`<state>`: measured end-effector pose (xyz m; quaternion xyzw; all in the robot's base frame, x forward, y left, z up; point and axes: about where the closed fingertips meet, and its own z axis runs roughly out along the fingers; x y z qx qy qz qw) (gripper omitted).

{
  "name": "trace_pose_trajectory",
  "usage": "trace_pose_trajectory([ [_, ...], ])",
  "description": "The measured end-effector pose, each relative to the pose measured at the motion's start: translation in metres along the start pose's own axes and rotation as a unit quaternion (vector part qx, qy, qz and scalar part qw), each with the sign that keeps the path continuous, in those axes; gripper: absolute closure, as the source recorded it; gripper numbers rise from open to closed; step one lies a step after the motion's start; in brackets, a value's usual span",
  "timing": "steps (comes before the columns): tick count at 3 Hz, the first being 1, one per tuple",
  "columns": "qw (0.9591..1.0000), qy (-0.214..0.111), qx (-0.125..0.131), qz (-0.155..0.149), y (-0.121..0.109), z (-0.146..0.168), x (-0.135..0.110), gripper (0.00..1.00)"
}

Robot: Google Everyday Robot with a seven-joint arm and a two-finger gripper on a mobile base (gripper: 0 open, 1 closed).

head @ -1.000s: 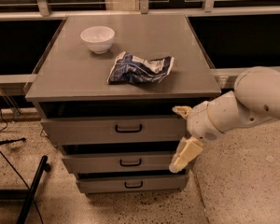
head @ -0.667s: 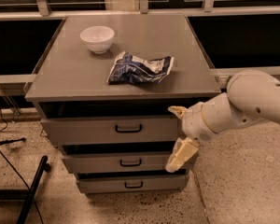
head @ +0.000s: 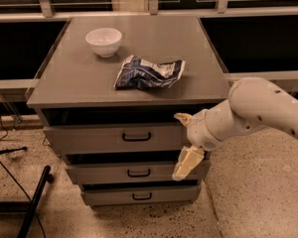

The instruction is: Open top drawer

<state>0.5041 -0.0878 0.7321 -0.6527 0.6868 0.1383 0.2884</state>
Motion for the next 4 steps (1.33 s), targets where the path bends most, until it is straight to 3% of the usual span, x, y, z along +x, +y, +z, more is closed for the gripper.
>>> trace_pose_trajectory([
  [2, 0.9992, 0.038, -0.001, -0.012, -0.021, 0.025, 0.006, 0.0],
  [4, 0.9954, 0.09, -0.003, -0.034, -0.049, 0.054, 0.007, 0.0],
])
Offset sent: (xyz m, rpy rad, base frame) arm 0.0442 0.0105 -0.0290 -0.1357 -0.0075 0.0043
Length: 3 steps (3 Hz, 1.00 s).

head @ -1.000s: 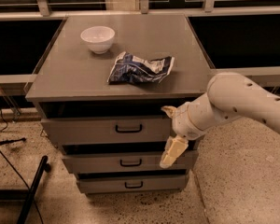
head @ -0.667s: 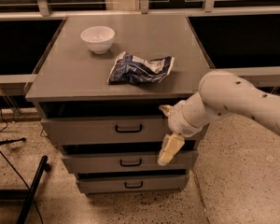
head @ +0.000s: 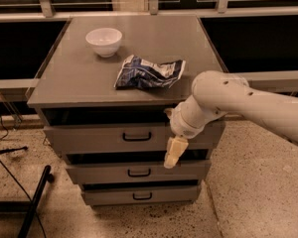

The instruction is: Open top drawer

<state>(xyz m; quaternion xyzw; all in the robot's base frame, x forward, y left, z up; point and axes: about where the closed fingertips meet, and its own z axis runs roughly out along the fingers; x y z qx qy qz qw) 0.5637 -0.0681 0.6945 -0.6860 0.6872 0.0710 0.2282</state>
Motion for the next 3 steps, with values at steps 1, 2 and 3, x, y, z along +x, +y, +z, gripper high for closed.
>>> trace_pose_trajectory([
  [1, 0.9998, 0.019, -0.005, -0.001, -0.006, 0.01, 0.004, 0.0],
  [2, 0.9992, 0.034, -0.021, 0.01, -0.007, 0.021, 0.013, 0.0],
  [3, 0.9979, 0.041, -0.043, 0.026, 0.0, 0.03, 0.025, 0.0],
])
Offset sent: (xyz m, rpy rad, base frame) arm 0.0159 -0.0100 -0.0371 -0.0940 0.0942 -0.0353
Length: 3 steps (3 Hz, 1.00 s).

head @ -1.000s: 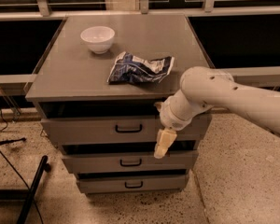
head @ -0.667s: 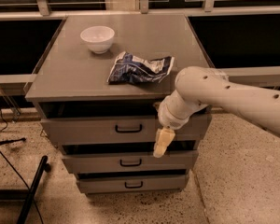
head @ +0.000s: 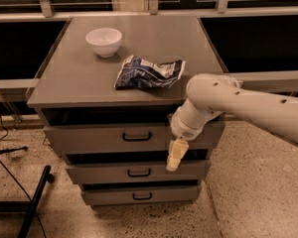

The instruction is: Open top drawer

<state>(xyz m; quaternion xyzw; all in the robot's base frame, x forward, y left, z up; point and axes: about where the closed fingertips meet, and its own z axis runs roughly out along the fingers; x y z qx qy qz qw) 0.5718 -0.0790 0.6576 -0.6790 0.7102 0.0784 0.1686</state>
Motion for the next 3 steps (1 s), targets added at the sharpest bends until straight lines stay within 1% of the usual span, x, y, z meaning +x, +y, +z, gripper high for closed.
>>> trace_pose_trajectory([
  [1, 0.9996, 0.002, -0.025, 0.015, 0.006, 0.004, 0.008, 0.0],
  [2, 0.9996, 0.002, -0.025, 0.015, 0.006, 0.0, 0.007, 0.0],
  [3, 0.9976, -0.008, -0.063, 0.029, 0.028, -0.016, 0.007, 0.0],
])
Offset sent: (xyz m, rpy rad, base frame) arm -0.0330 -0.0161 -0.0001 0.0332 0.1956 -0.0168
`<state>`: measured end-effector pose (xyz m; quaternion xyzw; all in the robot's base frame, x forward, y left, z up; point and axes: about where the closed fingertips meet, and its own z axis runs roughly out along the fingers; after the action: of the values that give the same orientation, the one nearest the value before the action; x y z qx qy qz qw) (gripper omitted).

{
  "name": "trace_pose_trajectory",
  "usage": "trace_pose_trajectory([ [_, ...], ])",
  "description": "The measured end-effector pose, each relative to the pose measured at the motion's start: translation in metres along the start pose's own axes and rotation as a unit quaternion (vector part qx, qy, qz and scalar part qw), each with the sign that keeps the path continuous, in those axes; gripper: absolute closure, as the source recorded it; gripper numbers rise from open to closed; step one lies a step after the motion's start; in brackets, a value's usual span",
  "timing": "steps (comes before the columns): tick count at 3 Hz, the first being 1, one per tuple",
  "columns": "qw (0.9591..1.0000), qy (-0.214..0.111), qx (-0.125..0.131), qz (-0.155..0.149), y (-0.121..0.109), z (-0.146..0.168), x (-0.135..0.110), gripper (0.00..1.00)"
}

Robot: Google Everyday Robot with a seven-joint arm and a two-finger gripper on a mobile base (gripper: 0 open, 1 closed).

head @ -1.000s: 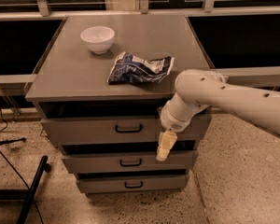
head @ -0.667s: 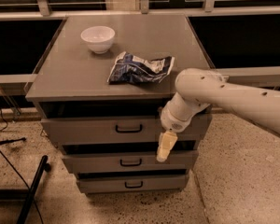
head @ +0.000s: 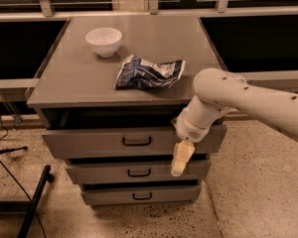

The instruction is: Open top drawer

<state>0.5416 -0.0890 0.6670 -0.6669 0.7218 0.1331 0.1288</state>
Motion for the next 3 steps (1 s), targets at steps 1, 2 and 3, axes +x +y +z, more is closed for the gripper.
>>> trace_pose_trajectory([
  [1, 0.9996, -0.008, -0.025, 0.007, 0.02, -0.013, -0.002, 0.0],
  [2, 0.9987, -0.011, -0.05, 0.008, 0.039, -0.023, -0.006, 0.0],
  [3, 0.9966, -0.004, -0.081, 0.011, 0.057, -0.028, -0.007, 0.0],
])
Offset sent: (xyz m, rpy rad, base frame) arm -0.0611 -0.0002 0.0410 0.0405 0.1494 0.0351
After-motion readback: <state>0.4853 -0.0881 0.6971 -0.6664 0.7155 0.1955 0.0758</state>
